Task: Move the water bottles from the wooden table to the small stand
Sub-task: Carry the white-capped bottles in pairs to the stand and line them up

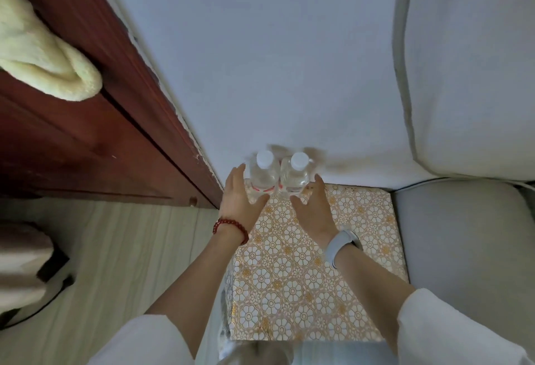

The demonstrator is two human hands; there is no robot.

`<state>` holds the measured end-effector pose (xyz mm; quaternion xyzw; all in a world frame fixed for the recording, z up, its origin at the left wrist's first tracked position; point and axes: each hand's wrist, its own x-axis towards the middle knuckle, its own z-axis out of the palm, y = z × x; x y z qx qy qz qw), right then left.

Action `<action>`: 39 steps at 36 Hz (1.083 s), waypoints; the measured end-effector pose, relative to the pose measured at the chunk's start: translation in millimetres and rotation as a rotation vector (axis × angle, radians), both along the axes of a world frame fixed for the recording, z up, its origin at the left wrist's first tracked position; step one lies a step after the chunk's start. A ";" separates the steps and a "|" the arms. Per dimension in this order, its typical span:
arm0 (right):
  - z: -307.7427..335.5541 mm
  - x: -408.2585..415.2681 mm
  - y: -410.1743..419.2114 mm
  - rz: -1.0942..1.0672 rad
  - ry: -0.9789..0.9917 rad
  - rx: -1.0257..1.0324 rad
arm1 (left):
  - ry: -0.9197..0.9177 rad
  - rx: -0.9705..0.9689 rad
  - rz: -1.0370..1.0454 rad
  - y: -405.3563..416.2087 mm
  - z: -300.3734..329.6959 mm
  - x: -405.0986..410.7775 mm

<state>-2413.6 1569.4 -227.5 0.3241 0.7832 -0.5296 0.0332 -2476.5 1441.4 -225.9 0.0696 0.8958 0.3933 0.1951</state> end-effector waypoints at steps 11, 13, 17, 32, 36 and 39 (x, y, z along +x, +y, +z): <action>117.8 61.5 -138.1 0.442 -0.036 0.019 | 0.144 -0.079 0.352 -173.8 116.0 108.2; 132.9 75.0 -185.5 0.567 0.006 0.045 | 0.167 -0.091 0.483 -226.7 135.2 142.1; 172.7 120.1 -304.7 0.808 0.136 0.047 | 0.289 -0.119 0.716 -347.6 176.7 230.9; 268.3 537.6 -750.4 1.816 0.309 -0.137 | 0.392 -0.382 1.692 -675.7 262.4 814.9; 266.3 647.1 -826.9 2.079 0.322 -0.097 | 0.304 -0.414 1.923 -701.0 255.1 934.0; 255.6 721.7 -881.8 2.269 0.324 -0.064 | 0.234 -0.439 2.059 -721.5 240.2 1006.2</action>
